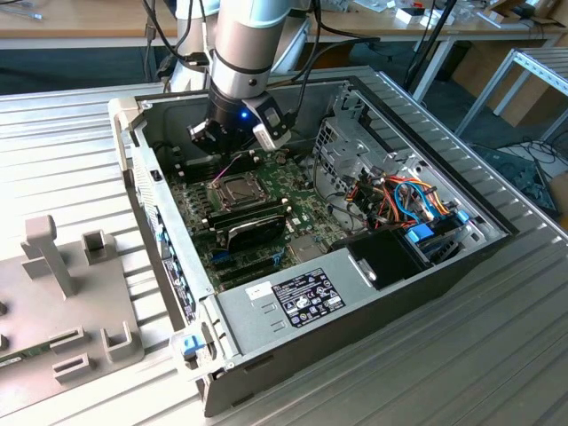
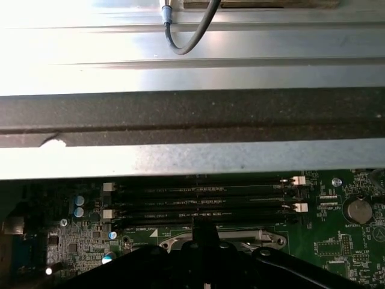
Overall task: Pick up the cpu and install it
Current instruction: 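Install the first cpu locking lever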
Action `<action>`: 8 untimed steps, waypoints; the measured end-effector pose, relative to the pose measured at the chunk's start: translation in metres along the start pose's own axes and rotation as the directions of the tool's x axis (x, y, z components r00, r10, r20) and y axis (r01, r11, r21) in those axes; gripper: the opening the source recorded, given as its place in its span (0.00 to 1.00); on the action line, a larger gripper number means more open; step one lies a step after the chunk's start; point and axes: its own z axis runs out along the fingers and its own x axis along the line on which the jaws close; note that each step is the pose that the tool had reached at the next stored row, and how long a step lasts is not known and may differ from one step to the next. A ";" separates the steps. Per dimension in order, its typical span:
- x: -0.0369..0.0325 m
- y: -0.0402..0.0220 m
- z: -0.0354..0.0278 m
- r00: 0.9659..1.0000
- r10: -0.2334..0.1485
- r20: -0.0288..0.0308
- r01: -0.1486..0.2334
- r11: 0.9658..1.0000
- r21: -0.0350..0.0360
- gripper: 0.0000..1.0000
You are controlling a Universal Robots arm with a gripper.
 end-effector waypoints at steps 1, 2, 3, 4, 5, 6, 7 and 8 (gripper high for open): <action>-0.0001 0.0000 0.0005 1.000 0.000 0.000 0.000 1.000 0.000 0.11; -0.0001 -0.0001 0.0009 1.000 0.000 0.000 0.000 1.000 0.000 0.11; -0.0002 -0.0001 0.0015 1.000 0.000 0.000 0.000 1.000 0.000 0.11; -0.0002 -0.0001 0.0022 1.000 0.000 0.000 0.000 1.000 0.000 0.11; -0.0002 -0.0001 0.0024 1.000 0.000 0.000 0.000 1.000 0.000 0.11; -0.0002 -0.0001 0.0025 1.000 0.000 0.000 0.000 1.000 0.000 0.11; -0.0003 -0.0001 0.0025 1.000 0.000 0.000 0.000 1.000 0.000 0.11; -0.0004 -0.0001 0.0027 1.000 0.000 0.000 0.000 1.000 0.000 0.11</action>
